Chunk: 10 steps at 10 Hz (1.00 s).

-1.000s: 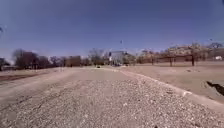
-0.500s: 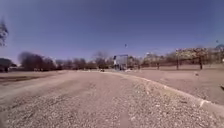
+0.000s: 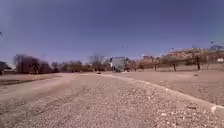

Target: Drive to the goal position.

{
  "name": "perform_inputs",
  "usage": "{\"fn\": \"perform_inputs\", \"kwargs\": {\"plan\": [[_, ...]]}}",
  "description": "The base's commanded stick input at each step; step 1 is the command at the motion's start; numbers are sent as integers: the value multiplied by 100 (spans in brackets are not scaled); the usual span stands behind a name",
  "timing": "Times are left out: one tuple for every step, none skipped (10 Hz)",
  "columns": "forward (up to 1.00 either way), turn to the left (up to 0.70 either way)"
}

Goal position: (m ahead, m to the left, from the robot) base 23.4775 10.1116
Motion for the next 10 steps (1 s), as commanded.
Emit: {"fn": "perform_inputs", "kwargs": {"plan": [[70, 0], [70, 0], [70, 0], [70, 0], [70, 0], [70, 0], [70, 0], [70, 0], [70, 0], [70, 0]]}}
